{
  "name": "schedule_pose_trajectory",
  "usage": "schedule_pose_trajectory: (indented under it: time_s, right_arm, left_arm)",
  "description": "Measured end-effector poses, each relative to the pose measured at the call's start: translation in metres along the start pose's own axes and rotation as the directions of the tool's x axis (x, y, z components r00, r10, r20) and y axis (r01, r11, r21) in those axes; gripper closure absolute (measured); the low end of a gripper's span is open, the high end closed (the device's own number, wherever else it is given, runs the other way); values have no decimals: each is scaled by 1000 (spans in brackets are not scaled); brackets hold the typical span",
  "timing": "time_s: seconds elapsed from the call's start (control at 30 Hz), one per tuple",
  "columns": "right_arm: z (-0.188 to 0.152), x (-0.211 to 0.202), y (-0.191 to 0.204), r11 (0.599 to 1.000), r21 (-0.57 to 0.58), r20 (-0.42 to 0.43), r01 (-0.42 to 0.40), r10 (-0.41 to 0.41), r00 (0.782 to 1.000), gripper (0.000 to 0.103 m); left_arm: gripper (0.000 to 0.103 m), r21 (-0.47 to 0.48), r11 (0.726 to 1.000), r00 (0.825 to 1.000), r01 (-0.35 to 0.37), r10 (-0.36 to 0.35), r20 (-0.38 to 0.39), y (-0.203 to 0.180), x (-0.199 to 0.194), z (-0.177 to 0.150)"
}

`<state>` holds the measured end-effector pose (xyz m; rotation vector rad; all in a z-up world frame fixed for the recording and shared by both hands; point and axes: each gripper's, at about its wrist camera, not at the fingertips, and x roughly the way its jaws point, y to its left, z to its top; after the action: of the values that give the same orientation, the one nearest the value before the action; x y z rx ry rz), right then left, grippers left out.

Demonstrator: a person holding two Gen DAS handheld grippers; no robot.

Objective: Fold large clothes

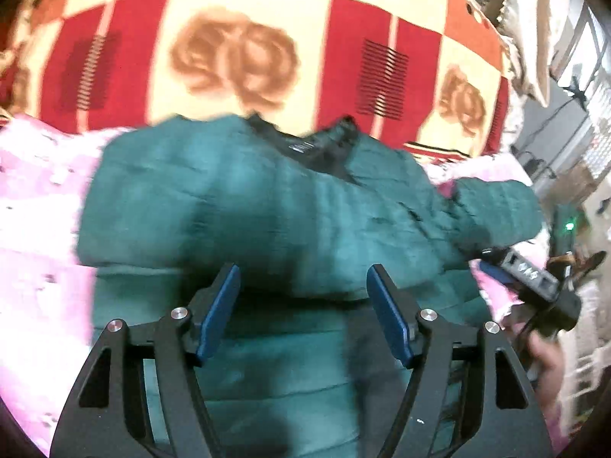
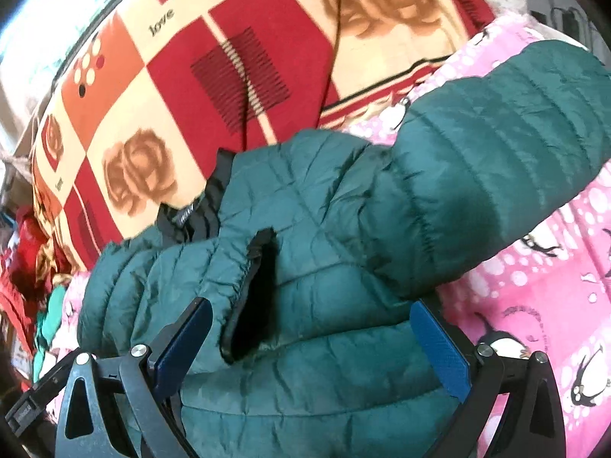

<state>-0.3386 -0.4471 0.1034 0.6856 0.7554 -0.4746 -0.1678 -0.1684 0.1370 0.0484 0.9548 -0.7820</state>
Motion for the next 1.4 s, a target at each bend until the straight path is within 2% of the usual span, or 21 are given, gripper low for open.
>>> schedule_pose_trajectory:
  time_s: [0.13,0.2,0.3,0.33,0.37,0.43,0.47,0.57,0.8,0.97,1.03,1.1,1.17,1.23,1.3,1.37,1.4]
  right_arm:
    - [-2,-2,12,997,-38,27,-72,73,997,0]
    - [-5,9,26,991,-87,-27,-106,104,994,0]
    - [-11,36,45,982,-135,-119,-132,116,986,0]
    - [-14,41,49,980,-147,-127,-135,116,985,6]
    - [-16,48,55,973,-171,-135,-157,135,982,27]
    - [-16,52,58,967,-162,-143,-195,173,975,58]
    - [-15,52,58,967,-162,-135,-195,174,976,59]
    - [-2,44,64,961,-230,-72,-153,140,988,71]
    - [20,30,67,949,-305,10,-85,92,996,75]
    - [36,27,57,943,-332,77,26,0,997,79]
    - [46,26,49,939,-329,129,102,-62,990,86]
    - [53,31,41,947,-298,124,117,-83,989,86]
    - [57,43,30,972,-235,29,23,-16,999,86]
    - [57,44,23,985,-157,-28,-74,70,997,86]
    - [57,42,19,986,-118,-46,-116,112,993,81]
    - [57,40,15,986,-107,-31,-126,123,992,48]
    - [54,39,16,986,-107,-26,-127,125,992,43]
  left_arm:
    - [34,-42,991,991,-130,132,38,45,-12,-1]
    - [34,-94,979,982,-183,187,40,70,-12,-1]
    - [34,-174,963,976,-205,215,37,99,-8,-2]
    - [34,-192,958,975,-212,221,27,106,-5,-2]
    - [34,-202,955,975,-216,223,16,111,-1,-2]
    - [34,-220,952,976,-211,216,-3,119,5,-4]
    - [34,-228,951,977,-210,214,-6,121,5,-4]
    - [34,-243,950,979,-198,205,4,123,6,-2]
    - [34,-253,949,978,-189,206,43,113,10,16]
    - [34,-250,949,978,-192,207,32,106,22,27]
    - [34,-245,950,978,-191,206,34,102,26,29]
    - [31,-239,950,976,-203,217,33,100,31,30]
    - [28,-233,948,974,-218,227,9,99,42,29]
    - [28,-232,946,972,-225,233,6,99,45,27]
    - [28,-229,949,973,-218,229,21,99,43,25]
    - [28,-226,951,975,-212,222,17,100,42,24]
    - [28,-228,951,976,-208,217,16,102,41,23]
